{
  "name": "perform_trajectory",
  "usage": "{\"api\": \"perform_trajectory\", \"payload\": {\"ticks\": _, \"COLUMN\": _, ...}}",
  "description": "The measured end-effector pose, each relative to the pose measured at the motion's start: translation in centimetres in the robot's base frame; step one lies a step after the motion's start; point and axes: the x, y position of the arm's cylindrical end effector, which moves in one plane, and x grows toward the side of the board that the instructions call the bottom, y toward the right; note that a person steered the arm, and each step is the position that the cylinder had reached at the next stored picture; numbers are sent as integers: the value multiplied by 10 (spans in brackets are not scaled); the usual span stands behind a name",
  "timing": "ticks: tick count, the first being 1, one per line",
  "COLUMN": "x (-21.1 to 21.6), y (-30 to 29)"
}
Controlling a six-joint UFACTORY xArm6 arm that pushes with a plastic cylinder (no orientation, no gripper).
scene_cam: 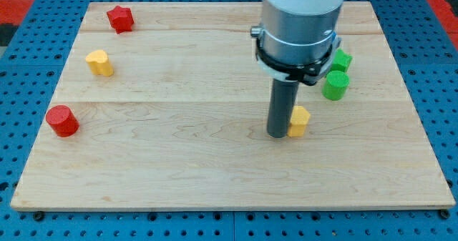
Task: Move the red circle to the right of the board
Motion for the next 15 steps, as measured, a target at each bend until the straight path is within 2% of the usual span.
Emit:
{"api": "perform_trajectory", "payload": {"ticks": 3, "x": 0, "y": 73}}
{"api": "perform_trajectory", "payload": {"ticks": 4, "x": 6, "y": 56}}
{"api": "perform_trajectory", "payload": {"ticks": 6, "x": 9, "y": -76}}
{"api": "perform_trajectory", "payload": {"ticks": 9, "x": 30, "y": -334}}
{"api": "perform_trajectory", "payload": {"ticks": 10, "x": 28, "y": -383}}
{"api": "perform_trajectory", "payload": {"ticks": 11, "x": -7, "y": -372}}
{"api": "perform_trajectory", "payload": {"ticks": 12, "x": -16, "y": -372}}
{"api": "perform_trajectory", "payload": {"ticks": 13, "x": -21, "y": -339}}
{"api": "perform_trajectory", "payload": {"ticks": 15, "x": 12, "y": -276}}
